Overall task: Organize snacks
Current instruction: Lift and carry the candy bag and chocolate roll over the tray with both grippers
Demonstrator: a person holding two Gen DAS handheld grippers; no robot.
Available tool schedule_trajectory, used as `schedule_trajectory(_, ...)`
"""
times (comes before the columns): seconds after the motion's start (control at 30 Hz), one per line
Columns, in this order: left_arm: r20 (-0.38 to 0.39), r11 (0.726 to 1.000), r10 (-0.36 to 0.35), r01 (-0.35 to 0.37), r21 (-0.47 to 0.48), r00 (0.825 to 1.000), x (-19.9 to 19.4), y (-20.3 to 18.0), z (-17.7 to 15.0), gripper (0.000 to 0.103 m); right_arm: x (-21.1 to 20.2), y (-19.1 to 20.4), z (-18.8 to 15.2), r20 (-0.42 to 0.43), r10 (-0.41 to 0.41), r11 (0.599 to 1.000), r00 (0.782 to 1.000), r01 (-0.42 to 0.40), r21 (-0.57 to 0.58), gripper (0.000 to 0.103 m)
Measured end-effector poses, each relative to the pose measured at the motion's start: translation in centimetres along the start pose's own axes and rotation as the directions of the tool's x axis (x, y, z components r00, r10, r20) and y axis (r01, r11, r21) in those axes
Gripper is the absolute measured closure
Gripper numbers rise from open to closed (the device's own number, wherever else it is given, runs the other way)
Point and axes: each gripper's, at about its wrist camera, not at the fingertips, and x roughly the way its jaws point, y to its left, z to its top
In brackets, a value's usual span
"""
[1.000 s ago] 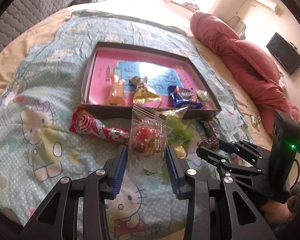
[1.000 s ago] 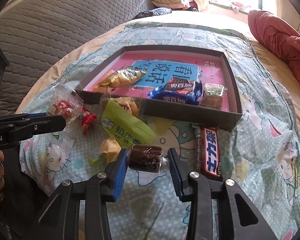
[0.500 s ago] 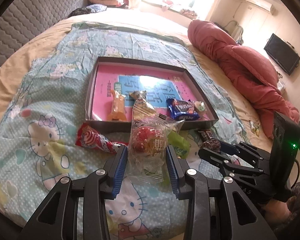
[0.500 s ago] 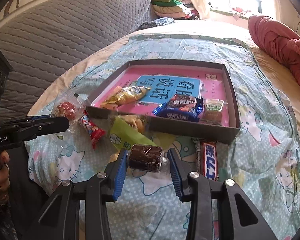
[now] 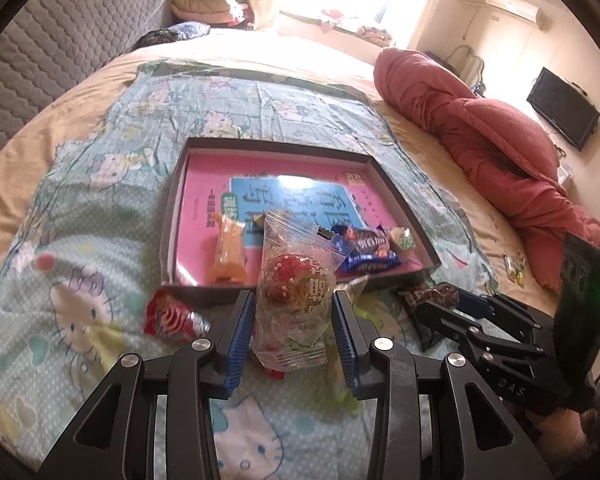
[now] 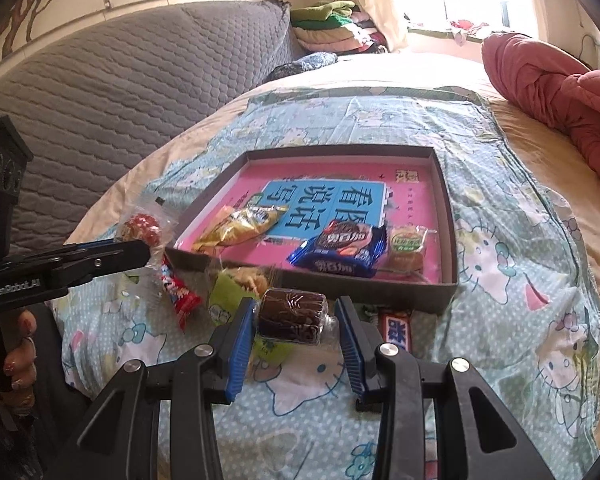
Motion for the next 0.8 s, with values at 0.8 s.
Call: schedule_trajectory(0.8, -0.05, 1.0, 0.016, -0.016, -0.002, 0.999, 6.0, 1.4, 2.6, 0.063, 1.2, -3.7, 2.4, 0.041, -0.027, 0.996, 0.999, 0.024, 0.082, 0.062)
